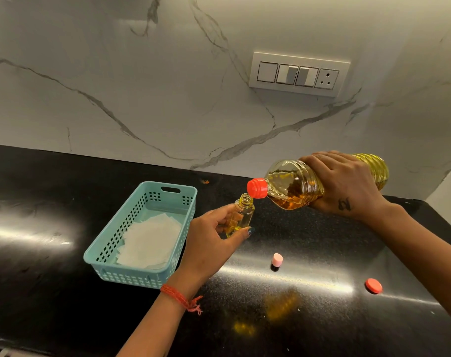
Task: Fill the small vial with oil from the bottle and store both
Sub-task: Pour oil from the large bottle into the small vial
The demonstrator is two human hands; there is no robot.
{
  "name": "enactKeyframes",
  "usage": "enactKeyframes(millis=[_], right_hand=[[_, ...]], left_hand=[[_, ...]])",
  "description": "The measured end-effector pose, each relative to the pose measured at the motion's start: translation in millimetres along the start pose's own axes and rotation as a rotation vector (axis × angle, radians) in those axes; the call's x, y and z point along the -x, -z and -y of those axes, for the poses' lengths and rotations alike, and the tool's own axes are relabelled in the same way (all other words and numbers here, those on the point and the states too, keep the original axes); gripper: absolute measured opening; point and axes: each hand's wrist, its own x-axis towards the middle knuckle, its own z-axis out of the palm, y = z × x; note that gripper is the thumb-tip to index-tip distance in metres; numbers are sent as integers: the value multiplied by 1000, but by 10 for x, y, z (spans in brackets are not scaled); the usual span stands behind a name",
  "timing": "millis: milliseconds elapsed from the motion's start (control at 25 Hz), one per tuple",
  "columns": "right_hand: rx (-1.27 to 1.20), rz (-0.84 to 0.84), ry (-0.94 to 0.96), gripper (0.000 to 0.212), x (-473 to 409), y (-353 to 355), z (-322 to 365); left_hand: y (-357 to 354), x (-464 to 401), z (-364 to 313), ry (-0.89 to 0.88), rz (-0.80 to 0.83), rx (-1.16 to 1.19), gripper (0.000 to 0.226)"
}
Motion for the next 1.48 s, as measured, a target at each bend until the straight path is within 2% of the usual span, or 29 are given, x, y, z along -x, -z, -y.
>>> enactKeyframes(millis=[1480], right_hand=[[13,-6,66,62,-97,108,-47]], left_hand=[[-26,-20,-27,-10,-2,27,41]])
